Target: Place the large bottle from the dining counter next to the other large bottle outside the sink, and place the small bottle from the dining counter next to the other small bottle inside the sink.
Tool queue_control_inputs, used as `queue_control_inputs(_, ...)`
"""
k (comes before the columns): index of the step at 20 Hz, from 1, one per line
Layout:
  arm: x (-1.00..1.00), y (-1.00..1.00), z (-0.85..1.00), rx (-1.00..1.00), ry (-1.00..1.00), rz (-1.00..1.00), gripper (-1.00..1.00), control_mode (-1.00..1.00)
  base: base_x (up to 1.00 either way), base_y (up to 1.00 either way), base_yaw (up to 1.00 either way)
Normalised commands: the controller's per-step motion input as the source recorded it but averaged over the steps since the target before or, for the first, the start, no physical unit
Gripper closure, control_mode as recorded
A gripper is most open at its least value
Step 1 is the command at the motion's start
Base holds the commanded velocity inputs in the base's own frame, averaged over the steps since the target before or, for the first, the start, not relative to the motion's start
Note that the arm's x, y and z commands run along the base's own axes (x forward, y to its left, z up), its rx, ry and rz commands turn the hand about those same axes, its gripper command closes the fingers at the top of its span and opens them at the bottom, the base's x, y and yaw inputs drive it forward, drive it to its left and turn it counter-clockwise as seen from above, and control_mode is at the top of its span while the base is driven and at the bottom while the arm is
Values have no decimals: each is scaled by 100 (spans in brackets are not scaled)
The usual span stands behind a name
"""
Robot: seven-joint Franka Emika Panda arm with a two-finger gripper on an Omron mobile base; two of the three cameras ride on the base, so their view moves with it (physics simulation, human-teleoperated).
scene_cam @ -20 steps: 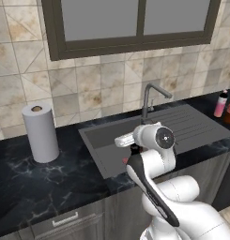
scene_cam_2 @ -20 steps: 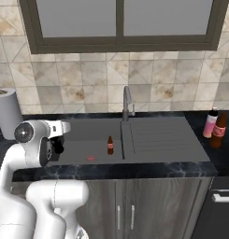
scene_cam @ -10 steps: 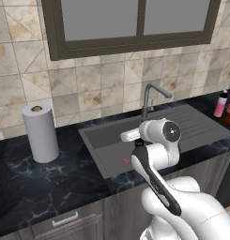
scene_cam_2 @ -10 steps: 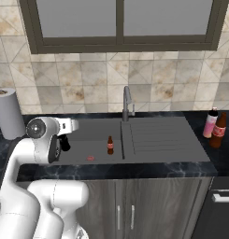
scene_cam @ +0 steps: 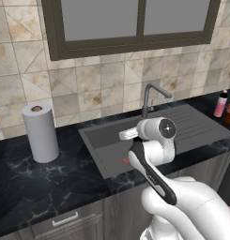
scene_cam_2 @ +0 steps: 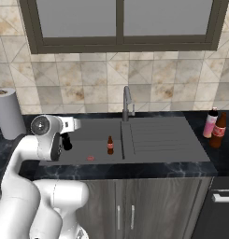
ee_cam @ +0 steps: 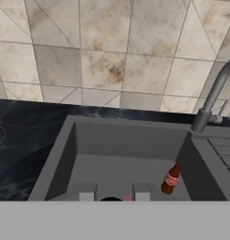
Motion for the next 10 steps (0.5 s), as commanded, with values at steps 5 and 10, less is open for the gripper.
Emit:
queue_control_inputs(5,9,-1,-27,0,-5,0,100,-100,0,0,0)
queue_control_inputs(10,8,-7,-35,0,-11,0,100,-100,0,0,0)
